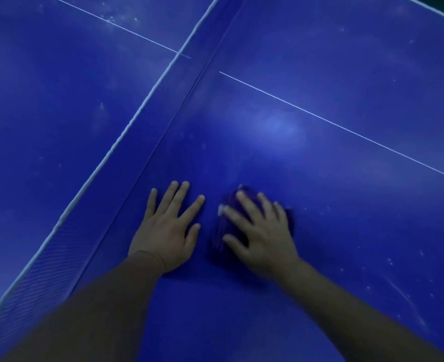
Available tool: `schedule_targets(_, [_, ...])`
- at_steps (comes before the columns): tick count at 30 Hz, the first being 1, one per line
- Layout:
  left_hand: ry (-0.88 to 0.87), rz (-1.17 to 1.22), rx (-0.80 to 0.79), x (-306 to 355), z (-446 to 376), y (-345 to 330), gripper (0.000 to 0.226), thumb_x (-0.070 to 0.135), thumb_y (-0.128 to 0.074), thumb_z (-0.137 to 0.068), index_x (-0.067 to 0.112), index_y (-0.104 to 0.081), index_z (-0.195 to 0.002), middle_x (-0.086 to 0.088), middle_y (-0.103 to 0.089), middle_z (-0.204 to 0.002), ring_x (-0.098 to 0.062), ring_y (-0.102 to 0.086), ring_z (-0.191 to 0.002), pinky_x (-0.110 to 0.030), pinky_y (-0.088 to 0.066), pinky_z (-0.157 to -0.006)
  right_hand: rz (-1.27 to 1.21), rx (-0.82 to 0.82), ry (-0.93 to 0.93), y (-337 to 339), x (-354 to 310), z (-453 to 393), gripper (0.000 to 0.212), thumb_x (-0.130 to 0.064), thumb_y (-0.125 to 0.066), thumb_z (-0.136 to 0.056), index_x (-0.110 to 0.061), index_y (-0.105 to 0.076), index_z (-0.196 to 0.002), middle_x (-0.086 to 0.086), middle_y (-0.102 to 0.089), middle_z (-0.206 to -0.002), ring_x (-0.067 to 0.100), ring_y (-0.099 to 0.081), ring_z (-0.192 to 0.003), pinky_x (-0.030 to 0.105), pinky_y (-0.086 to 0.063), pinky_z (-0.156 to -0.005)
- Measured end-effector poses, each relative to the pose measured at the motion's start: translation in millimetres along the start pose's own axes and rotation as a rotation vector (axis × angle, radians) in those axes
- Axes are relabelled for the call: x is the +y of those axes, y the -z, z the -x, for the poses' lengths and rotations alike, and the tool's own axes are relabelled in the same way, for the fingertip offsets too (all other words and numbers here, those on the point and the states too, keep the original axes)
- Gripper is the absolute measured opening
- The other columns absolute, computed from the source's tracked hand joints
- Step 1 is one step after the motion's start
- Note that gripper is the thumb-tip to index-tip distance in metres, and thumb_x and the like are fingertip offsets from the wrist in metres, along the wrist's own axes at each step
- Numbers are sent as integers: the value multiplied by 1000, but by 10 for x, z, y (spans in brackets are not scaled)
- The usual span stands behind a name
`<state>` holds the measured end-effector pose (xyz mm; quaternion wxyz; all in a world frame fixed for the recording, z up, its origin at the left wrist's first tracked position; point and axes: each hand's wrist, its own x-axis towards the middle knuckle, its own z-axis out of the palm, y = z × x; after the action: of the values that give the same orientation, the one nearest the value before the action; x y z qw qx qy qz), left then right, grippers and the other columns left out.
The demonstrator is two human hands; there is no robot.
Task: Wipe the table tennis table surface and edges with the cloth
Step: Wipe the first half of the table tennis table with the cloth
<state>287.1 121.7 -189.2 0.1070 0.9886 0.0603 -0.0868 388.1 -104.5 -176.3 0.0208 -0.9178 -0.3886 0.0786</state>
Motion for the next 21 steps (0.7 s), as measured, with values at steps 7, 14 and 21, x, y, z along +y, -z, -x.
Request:
schedule_targets(7, [65,51,46,5,18,16,71,52,-17,-100,18,2,-159,-6,8,-169,-20,13,-155,-51,2,-125,-110,-11,-442,180,-25,-1395,67,-73,-17,-93,-47,-23,-154,-7,-4,-168,42,-8,-150,63,-9,-116])
schedule_targets(14, [88,53,37,10,9,27,71,50,-18,-98,19,5,-158,-7,5,-169,-21,11,-155,-53,-1,-125,-54,1,-59,98,-207,-813,56,-70,-22,-96,-52,-32,-148,-11,-18,-165,34,-19,-149,57,-10,-118])
schedule_targets(21, [100,72,22,7,6,11,70,49,-21,-98,19,-13,-161,-7,0,-169,-19,14,-155,-51,2,-125,-116,-30,-346,256,-276,-2082,62,-69,-17,-97,-47,-24,-154,-6,-3,-168,43,-6,-149,65,-4,-116])
